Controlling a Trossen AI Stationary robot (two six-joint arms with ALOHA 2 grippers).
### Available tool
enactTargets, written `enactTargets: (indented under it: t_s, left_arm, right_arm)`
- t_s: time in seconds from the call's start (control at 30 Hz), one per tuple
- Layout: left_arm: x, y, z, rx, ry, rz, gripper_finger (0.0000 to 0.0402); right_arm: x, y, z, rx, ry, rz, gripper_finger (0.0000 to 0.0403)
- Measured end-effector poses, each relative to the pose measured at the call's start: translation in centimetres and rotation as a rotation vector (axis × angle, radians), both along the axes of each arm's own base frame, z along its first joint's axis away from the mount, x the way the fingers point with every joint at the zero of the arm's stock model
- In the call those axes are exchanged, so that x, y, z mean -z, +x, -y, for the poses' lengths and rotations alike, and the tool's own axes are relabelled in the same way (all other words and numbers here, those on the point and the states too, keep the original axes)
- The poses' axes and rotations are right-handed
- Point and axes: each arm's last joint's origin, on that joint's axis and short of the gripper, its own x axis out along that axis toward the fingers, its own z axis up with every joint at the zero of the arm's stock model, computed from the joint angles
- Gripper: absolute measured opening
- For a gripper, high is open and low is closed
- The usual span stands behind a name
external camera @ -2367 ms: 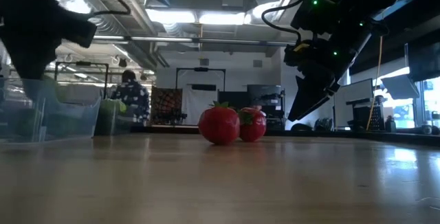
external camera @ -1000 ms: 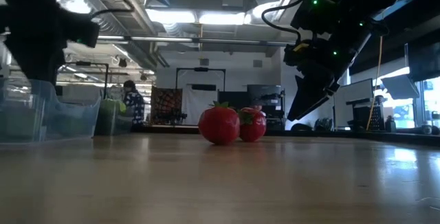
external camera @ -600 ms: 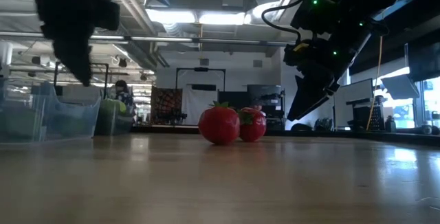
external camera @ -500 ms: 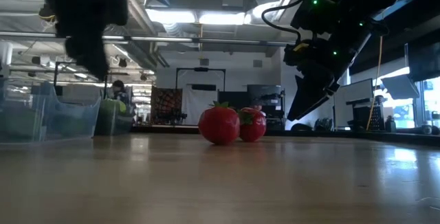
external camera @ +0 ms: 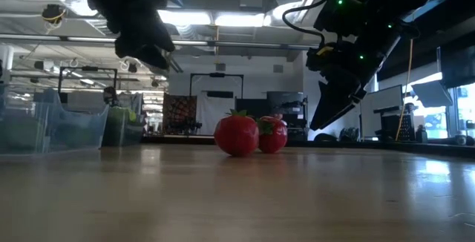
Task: Sort produce into baskets
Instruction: Put the lime into the transparent bin
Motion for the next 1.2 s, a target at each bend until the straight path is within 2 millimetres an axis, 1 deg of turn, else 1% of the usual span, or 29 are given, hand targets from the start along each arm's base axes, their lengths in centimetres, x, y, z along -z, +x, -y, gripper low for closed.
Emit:
enactTargets:
  t_s: [0.2, 0.4, 0.6, 0.7, 0.77, 0.97, 1.1, 1.2]
  left_arm:
    - [1.3, 1.7, -0.8, -0.038, 0.002, -0.002, 0.0267]
    - [2.8, 4.0, -2.2, -0.077, 0.013, 0.046, 0.0267]
    - [4.0, 5.5, -3.4, -0.109, 0.006, 0.043, 0.0267]
    - [3.6, 6.5, -3.7, -0.105, 0.021, 0.049, 0.0267]
    - [3.0, 7.3, -3.9, -0.101, 0.029, 0.065, 0.0267]
    - [1.7, 9.1, -4.6, -0.096, 0.034, -0.002, 0.0267]
    - [0.6, 10.5, -4.6, -0.044, 0.025, -0.015, 0.0267]
    - [0.2, 11.2, -4.7, -0.036, 0.028, -0.060, 0.0266]
  right_arm:
    - [0.0, 0.0, 0.0, 0.000, 0.000, 0.003, 0.0292]
    - [-0.2, 0.2, 0.0, 0.000, -0.002, 0.029, 0.0292]
    - [-0.2, 0.3, 0.0, 0.000, -0.003, 0.042, 0.0292]
    - [-0.2, 0.3, 0.0, 0.000, -0.003, 0.038, 0.0292]
    - [-0.2, 0.3, 0.0, 0.000, -0.003, 0.038, 0.0292]
    - [-0.2, 0.3, 0.0, 0.000, -0.003, 0.037, 0.0292]
    - [-0.2, 0.3, 0.0, 0.000, -0.003, 0.036, 0.0292]
    - [-0.2, 0.3, 0.0, 0.000, -0.003, 0.035, 0.0292]
